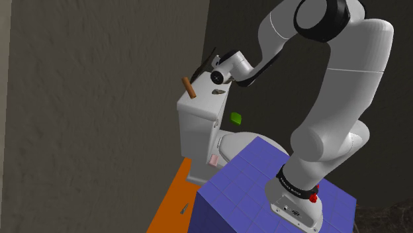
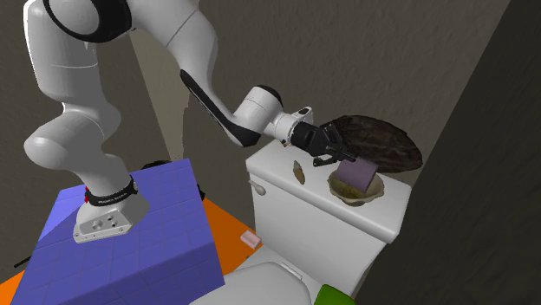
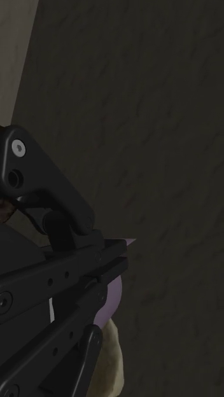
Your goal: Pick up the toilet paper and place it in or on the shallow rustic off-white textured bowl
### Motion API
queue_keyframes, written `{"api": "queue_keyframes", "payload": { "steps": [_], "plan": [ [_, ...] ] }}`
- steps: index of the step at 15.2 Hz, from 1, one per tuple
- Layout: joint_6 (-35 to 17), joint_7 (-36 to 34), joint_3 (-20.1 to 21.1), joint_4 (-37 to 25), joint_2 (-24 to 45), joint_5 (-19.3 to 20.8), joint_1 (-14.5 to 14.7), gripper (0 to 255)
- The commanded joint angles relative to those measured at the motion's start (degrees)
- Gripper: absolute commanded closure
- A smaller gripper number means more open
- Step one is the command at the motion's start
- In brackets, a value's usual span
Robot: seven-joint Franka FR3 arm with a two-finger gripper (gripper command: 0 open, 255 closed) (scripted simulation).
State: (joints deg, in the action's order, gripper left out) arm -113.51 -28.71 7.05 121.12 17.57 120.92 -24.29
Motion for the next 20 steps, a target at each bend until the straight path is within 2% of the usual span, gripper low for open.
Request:
{"api": "queue_keyframes", "payload": {
  "steps": [1, 9, 10, 15, 18, 20],
  "plan": [
    [0.8, -1.0, 0.0, 0.0, 1.1, 0.3, 0.2, 255],
    [0.8, -1.0, 0.0, 0.0, 1.1, 0.3, 0.2, 255],
    [0.8, -1.0, 0.0, 0.0, 1.1, 0.3, 0.2, 0],
    [0.8, -1.0, 0.0, 0.0, 1.1, 0.3, 0.2, 0],
    [3.9, -1.3, 1.8, 4.9, -2.1, -2.5, 2.2, 0],
    [4.7, -1.4, 2.3, 6.1, -2.9, -3.3, 2.8, 0]
  ]
}}
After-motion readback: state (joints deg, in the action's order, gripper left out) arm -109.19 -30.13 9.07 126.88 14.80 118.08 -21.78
